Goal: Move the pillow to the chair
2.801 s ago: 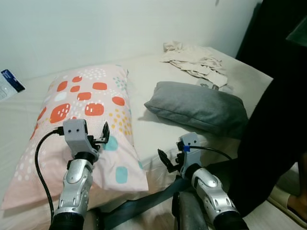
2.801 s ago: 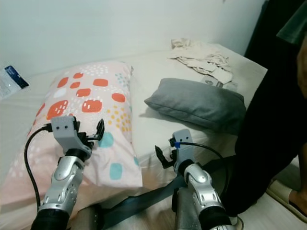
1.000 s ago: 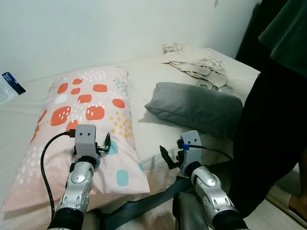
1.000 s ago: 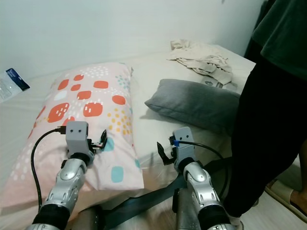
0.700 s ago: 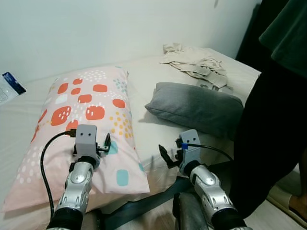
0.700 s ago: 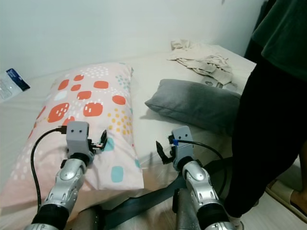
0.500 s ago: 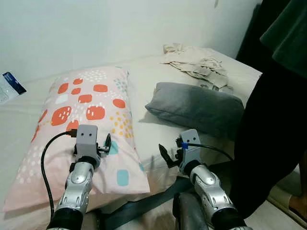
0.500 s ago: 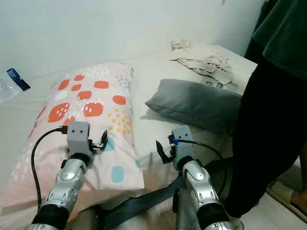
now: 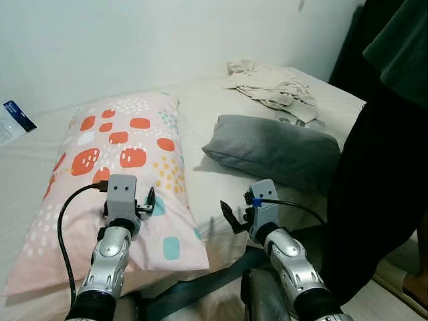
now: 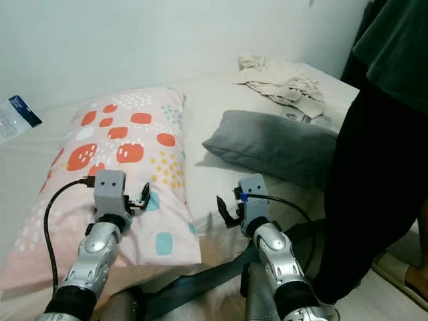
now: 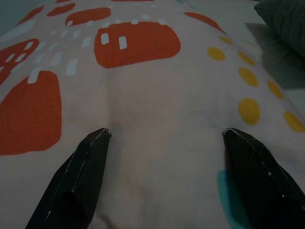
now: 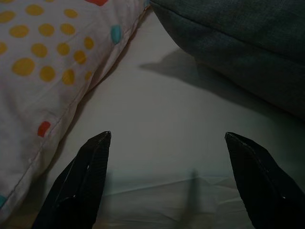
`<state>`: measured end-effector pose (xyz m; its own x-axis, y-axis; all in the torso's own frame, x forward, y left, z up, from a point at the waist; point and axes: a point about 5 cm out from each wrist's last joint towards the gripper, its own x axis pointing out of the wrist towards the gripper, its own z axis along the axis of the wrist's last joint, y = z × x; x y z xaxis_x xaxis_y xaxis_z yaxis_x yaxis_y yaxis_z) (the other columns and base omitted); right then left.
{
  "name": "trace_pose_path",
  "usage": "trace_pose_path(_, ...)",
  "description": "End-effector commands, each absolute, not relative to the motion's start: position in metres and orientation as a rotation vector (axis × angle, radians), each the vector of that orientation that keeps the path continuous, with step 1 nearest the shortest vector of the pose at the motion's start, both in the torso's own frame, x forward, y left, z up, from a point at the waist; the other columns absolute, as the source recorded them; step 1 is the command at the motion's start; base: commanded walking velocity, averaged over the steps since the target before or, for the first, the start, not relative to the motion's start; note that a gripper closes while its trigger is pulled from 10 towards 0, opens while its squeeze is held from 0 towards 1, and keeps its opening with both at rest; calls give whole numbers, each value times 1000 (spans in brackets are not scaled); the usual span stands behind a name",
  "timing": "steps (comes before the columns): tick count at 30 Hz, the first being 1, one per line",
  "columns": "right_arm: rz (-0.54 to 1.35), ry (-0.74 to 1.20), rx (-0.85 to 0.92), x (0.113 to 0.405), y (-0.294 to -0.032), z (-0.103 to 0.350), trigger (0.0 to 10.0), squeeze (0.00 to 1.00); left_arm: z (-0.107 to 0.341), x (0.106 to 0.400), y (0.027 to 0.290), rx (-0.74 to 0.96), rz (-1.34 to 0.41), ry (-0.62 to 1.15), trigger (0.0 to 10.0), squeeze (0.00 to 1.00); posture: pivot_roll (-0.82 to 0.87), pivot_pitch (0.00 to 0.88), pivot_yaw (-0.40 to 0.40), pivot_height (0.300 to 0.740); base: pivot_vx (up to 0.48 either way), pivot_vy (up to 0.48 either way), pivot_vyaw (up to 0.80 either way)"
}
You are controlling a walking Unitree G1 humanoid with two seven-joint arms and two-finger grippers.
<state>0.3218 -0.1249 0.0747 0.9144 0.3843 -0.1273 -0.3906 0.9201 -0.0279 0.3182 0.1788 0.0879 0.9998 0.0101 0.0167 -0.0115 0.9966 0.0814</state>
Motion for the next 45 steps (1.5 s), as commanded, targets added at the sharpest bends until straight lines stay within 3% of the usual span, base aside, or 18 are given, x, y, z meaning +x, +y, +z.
trace_pose_path(1,404,129,-57,320,-125,71,10000,0,76,313,182,109,10,39,10000,0,-51,88,-28,556,0,0,0)
trace_pose_path(45,422,131,-85,325,-126,75,10000,0,65,309,178,159,1,78,10000,0,-67,70,-49,556,0,0,0)
